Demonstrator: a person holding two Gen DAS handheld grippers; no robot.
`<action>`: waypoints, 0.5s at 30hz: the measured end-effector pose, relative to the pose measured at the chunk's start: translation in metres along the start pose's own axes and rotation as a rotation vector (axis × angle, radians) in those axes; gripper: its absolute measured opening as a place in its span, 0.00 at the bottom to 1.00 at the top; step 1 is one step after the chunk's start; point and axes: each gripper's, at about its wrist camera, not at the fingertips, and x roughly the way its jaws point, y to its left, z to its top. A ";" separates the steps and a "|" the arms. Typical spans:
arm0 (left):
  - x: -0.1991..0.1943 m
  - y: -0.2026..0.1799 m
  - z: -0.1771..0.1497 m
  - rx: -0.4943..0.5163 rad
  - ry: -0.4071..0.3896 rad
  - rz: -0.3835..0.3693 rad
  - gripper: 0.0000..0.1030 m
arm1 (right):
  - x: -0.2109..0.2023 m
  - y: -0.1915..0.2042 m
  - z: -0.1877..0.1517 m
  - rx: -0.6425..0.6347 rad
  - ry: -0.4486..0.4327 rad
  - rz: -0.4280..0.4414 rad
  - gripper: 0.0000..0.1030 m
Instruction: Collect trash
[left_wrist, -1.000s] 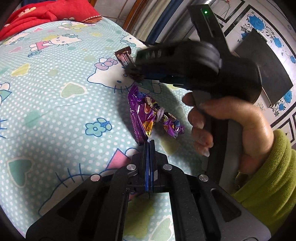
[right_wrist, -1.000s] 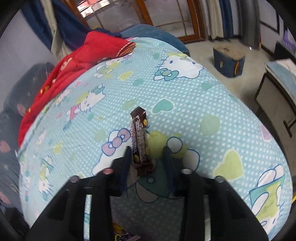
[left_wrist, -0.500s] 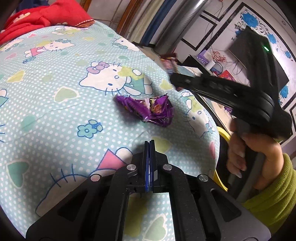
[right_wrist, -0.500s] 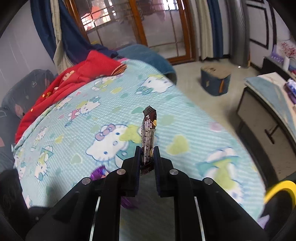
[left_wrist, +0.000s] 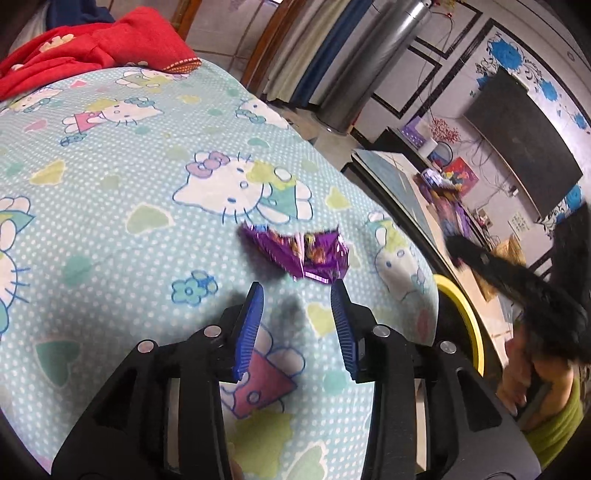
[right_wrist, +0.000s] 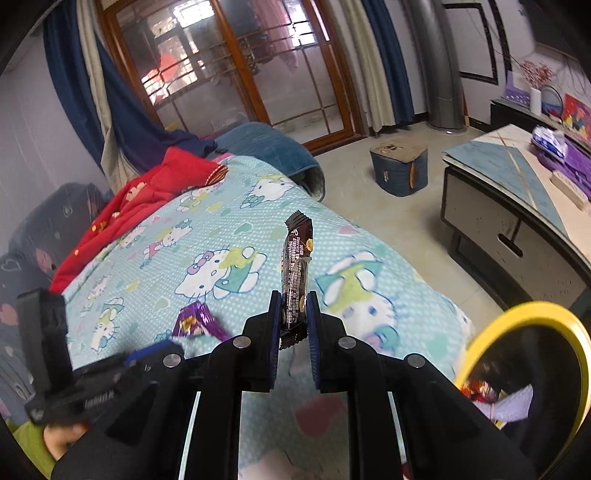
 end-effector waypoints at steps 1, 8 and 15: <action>0.001 0.000 0.002 -0.007 -0.004 -0.003 0.29 | -0.006 -0.004 -0.003 0.012 -0.003 0.002 0.13; 0.014 0.005 0.017 -0.056 0.017 0.023 0.20 | -0.041 -0.025 -0.018 0.059 -0.039 -0.025 0.13; 0.019 -0.011 0.020 -0.005 0.016 0.000 0.04 | -0.078 -0.047 -0.033 0.097 -0.103 -0.079 0.13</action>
